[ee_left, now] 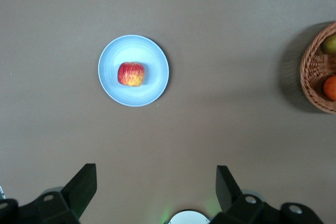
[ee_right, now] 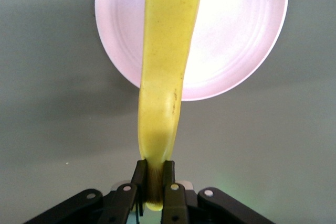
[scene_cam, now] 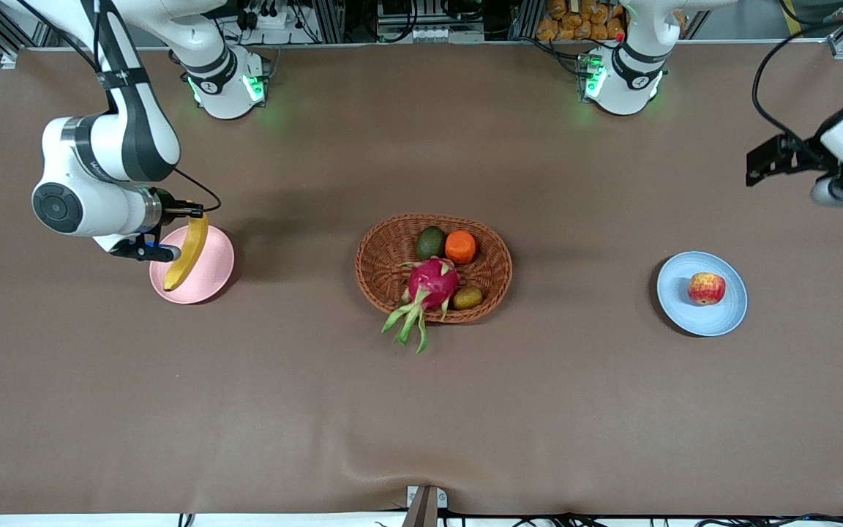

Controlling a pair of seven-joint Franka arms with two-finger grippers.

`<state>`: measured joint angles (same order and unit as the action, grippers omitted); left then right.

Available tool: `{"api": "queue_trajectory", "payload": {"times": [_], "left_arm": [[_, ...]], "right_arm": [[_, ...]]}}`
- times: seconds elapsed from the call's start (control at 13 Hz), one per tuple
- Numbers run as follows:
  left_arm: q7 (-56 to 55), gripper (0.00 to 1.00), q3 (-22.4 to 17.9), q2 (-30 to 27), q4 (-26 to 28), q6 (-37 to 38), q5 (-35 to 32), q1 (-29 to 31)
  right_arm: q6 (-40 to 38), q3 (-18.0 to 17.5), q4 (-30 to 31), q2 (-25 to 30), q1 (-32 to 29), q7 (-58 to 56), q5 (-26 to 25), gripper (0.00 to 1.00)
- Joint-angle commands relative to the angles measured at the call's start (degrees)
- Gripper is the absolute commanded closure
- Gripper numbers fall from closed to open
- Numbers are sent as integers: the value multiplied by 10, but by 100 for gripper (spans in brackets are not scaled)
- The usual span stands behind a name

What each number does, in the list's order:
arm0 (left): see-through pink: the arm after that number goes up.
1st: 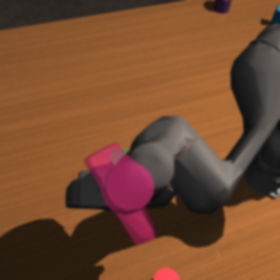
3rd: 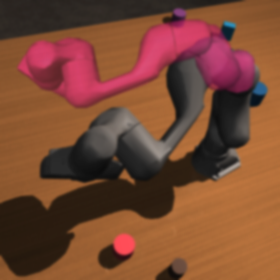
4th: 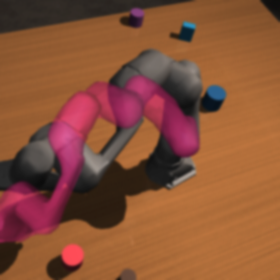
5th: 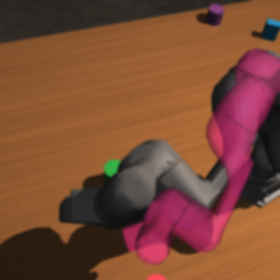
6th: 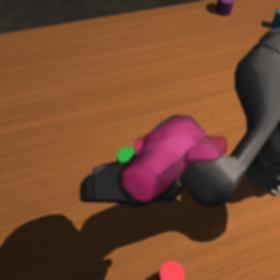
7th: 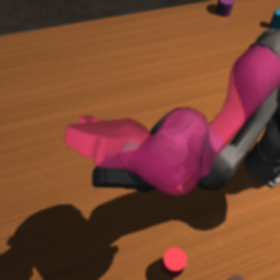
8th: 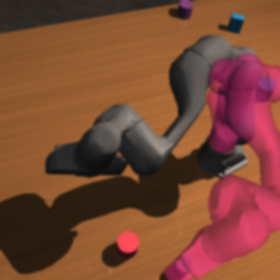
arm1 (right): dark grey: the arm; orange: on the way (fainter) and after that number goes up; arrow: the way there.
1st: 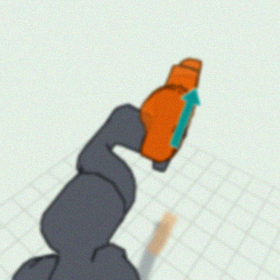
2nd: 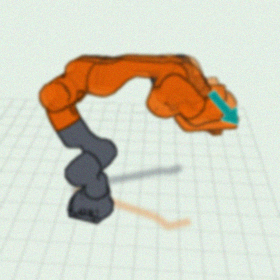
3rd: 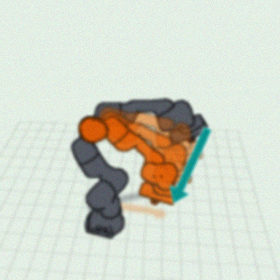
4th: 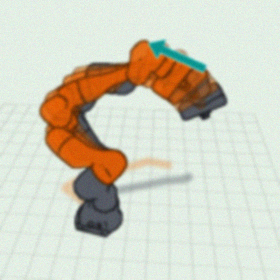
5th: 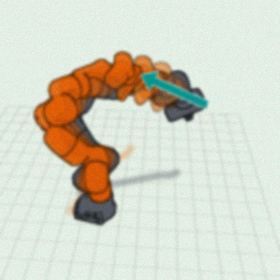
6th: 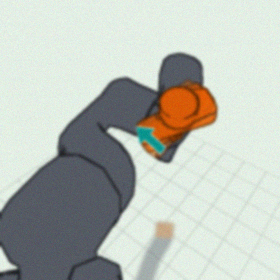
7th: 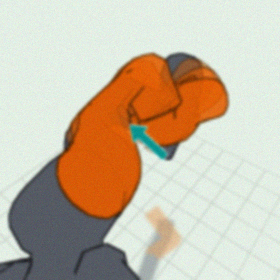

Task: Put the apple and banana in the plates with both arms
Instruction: 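Lower the banana onto the pink plate with the right gripper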

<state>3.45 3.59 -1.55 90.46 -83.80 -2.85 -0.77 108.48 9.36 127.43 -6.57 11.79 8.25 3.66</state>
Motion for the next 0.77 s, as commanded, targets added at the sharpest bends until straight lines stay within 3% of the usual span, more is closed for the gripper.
{"api": "queue_trajectory", "payload": {"times": [0.0, 0.62, 0.69], "left_arm": [[-11, 0, -7, -24, 32, -12, 7, -9], [-12, 0, -27, -23, 21, -51, 17, -8], [-13, 0, -38, -24, 21, -51, 27, -8]], "right_arm": [[40, -9, 21, -12, -16, -17, -6, 100], [74, -11, 13, -68, -40, -88, 6, 100], [74, -11, 10, -71, -41, -92, 7, 89]]}}
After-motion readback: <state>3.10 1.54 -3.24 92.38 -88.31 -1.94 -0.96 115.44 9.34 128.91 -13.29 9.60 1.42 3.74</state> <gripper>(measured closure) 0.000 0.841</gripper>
